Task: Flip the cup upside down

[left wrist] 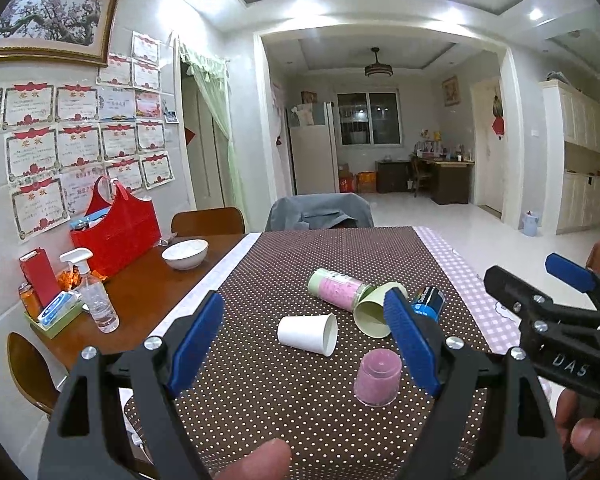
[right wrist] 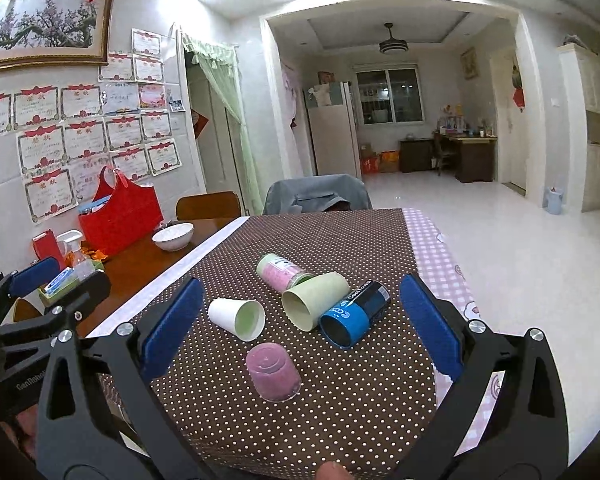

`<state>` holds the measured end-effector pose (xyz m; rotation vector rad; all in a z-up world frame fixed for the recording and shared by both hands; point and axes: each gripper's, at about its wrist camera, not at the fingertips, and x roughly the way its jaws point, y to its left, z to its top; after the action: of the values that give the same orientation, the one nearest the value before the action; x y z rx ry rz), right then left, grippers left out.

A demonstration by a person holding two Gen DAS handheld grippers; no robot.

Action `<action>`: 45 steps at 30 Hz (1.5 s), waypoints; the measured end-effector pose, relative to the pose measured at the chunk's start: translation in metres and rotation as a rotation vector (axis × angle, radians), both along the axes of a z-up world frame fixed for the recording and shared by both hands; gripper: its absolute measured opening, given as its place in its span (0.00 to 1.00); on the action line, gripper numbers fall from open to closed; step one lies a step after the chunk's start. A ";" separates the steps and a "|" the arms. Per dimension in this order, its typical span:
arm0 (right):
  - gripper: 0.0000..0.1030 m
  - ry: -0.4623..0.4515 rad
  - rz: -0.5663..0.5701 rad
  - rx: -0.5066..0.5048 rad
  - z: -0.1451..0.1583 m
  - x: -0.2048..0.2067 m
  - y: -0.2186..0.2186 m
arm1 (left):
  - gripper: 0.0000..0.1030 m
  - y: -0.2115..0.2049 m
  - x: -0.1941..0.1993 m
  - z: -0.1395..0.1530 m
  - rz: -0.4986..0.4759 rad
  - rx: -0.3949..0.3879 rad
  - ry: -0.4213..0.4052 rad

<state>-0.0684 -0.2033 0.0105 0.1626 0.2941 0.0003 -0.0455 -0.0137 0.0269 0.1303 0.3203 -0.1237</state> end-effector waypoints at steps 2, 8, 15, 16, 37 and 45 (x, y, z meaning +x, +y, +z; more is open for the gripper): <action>0.94 -0.001 0.001 0.000 0.001 0.000 0.001 | 0.79 0.001 -0.001 0.001 0.000 -0.003 -0.005; 0.94 -0.004 -0.011 -0.010 0.003 -0.001 0.002 | 0.79 0.002 -0.003 0.001 0.002 -0.006 -0.013; 0.94 -0.003 -0.011 -0.009 0.003 -0.001 0.002 | 0.79 0.002 -0.003 0.002 0.003 -0.007 -0.013; 0.94 -0.002 -0.011 -0.009 0.003 -0.001 0.002 | 0.79 0.002 -0.003 0.002 0.003 -0.007 -0.012; 0.94 0.008 -0.006 -0.002 0.000 0.002 0.000 | 0.79 0.001 -0.003 0.003 0.001 -0.009 -0.010; 0.94 0.013 -0.002 -0.003 -0.001 0.003 0.001 | 0.79 -0.001 -0.002 0.003 -0.004 -0.011 -0.011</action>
<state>-0.0651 -0.2026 0.0100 0.1603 0.3069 -0.0027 -0.0475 -0.0143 0.0297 0.1201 0.3086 -0.1284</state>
